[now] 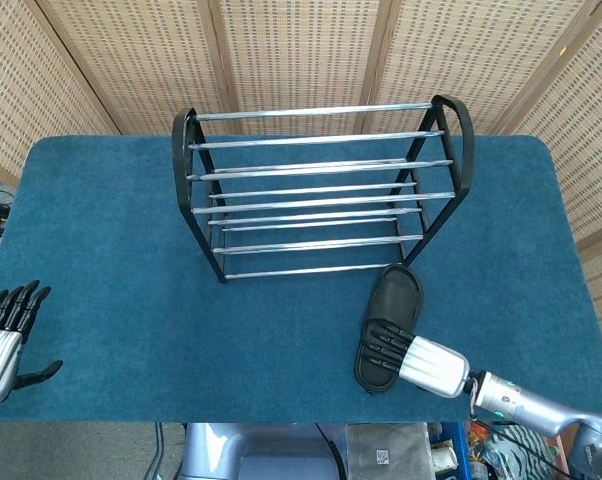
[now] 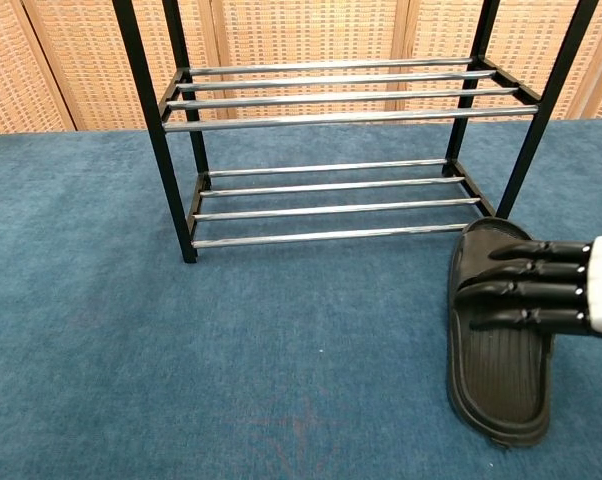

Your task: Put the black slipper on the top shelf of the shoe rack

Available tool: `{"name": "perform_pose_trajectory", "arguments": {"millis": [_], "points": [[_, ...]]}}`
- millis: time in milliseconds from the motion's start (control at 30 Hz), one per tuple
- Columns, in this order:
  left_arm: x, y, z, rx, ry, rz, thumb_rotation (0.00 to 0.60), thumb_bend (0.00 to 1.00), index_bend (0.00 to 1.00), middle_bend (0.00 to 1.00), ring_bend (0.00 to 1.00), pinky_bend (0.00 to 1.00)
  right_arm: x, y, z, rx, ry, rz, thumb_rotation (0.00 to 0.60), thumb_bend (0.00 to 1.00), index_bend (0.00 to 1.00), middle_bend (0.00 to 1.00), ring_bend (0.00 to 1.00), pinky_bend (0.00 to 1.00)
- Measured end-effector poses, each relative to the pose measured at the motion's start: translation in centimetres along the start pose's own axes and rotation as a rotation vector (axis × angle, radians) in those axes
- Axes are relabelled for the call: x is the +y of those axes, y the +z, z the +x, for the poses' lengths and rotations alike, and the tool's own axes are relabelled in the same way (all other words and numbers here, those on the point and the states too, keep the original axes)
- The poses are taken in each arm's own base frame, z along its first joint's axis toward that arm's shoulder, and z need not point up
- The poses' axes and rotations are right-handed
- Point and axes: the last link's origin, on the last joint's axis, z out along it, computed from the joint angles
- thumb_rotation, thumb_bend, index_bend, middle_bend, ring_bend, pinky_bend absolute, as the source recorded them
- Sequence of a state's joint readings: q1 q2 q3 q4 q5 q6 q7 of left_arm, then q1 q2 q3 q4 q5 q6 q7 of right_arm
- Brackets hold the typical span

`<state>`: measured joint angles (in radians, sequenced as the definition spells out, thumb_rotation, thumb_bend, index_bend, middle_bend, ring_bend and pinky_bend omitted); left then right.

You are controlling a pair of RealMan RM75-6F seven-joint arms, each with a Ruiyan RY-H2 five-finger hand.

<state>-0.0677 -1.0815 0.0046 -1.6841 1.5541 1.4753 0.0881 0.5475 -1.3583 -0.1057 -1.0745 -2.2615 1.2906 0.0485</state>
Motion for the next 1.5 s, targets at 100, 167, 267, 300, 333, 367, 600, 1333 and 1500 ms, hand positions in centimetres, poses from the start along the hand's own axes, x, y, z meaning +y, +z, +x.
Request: {"name": "perform_pose_trajectory", "arguments": {"millis": [100,167,267,300,333,367,600,1333,1500], "points": [[-0.1,0.1,-0.1,-0.005,0.000,0.004,0.600,0.16,0.00,0.00,0.00,0.00,0.1,0.9,-0.2,-0.030,-0.038,0.030,0.600,0.00,0.00,0.00,0.00,0.00],[-0.1,0.2,-0.1,-0.010,0.000,0.004,0.600,0.16,0.00,0.00,0.00,0.00,0.1,1.4,-0.4,-0.050,-0.050,0.038,0.600,0.00,0.00,0.00,0.00,0.00],[-0.1,0.3,-0.1,-0.013,-0.001,0.005,0.600,0.16,0.00,0.00,0.00,0.00,0.3,2.4,-0.6,-0.089,-0.075,0.048,0.600,0.00,0.00,0.00,0.00,0.00],[-0.1,0.3,-0.1,-0.013,-0.002,0.006,0.600,0.16,0.00,0.00,0.00,0.00,0.4,2.6,-0.6,-0.099,-0.090,0.051,0.600,0.00,0.00,0.00,0.00,0.00],[-0.1,0.3,-0.1,-0.013,-0.002,0.006,0.600,0.16,0.00,0.00,0.00,0.00,0.4,2.8,-0.7,-0.107,-0.106,0.055,0.600,0.00,0.00,0.00,0.00,0.00],[-0.1,0.3,-0.1,-0.012,-0.004,0.008,0.600,0.16,0.00,0.00,0.00,0.00,0.5,3.1,-0.7,-0.118,-0.125,0.059,0.600,0.00,0.00,0.00,0.00,0.00],[-0.2,0.5,-0.1,-0.015,-0.006,0.010,0.600,0.16,0.00,0.00,0.00,0.00,0.6,4.5,-0.6,-0.173,-0.169,0.070,0.600,0.00,0.00,0.00,0.00,0.00],[-0.3,0.5,0.1,-0.014,-0.017,0.014,0.600,0.16,0.00,0.00,0.00,0.00,-1.4,5.6,-0.7,-0.164,-0.176,0.145,0.600,0.74,0.51,0.45,0.28,0.28],[-0.2,0.5,0.1,-0.015,-0.015,0.009,0.600,0.16,0.00,0.00,0.00,0.00,-1.9,4.4,0.1,-0.086,-0.181,0.171,0.600,0.76,0.52,0.46,0.29,0.29]]}}
